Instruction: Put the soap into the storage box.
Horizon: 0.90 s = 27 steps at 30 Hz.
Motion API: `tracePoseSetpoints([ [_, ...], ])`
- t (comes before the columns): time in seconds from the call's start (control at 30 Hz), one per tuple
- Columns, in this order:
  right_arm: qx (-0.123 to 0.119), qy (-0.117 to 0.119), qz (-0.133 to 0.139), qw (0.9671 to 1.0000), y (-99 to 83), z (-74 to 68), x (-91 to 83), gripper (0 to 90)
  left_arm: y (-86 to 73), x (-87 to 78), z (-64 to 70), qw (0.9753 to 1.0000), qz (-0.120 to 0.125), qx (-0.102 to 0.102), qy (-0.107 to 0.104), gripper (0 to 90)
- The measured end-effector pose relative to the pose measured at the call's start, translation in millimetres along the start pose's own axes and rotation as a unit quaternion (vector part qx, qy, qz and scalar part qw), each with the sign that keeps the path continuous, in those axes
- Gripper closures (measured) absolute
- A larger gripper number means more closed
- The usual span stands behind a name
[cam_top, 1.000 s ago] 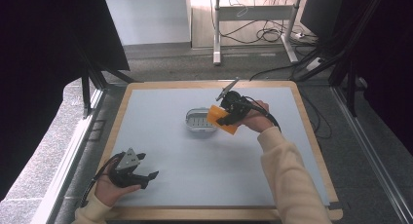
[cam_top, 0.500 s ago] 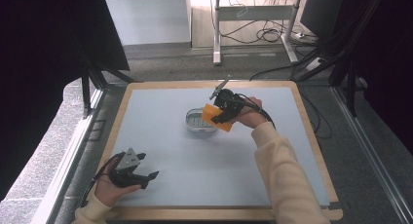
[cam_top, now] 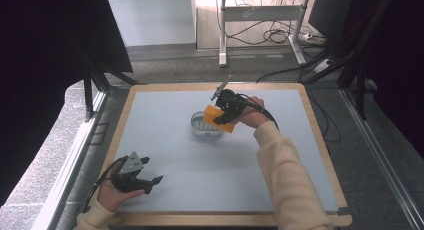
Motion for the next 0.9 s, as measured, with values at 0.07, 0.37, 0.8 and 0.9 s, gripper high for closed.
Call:
tracePoseSetpoints([
  [0.07,-0.008,0.004,0.005,1.0,3.0,1.0,2.1,61.4,0.0,0.0,-0.4,1.0,0.0,0.001,0.0,19.3],
  [0.37,-0.02,0.007,0.007,0.9997,12.0,2.6,8.9,61.4,0.8,0.0,-0.3,1.0,0.002,0.001,0.0,19.3],
  [0.8,-0.033,0.015,0.011,0.9993,18.9,8.8,23.8,61.4,-0.2,0.0,-2.8,1.0,0.001,0.0,0.0,19.3],
  [0.9,-0.043,0.017,-0.001,0.9989,20.9,9.7,31.1,61.3,-0.6,0.0,-3.2,1.0,0.003,-0.002,0.0,19.3],
])
Point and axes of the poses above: each handheld gripper's, and its own axes: x roughly forward along the jaws, y roughly out of its top, z roughly to its right, the point moved 1 cm from there along x, roughly forward along the jaws, and after that the axes turned 12 degrees about -y, right-handed, at the moved point
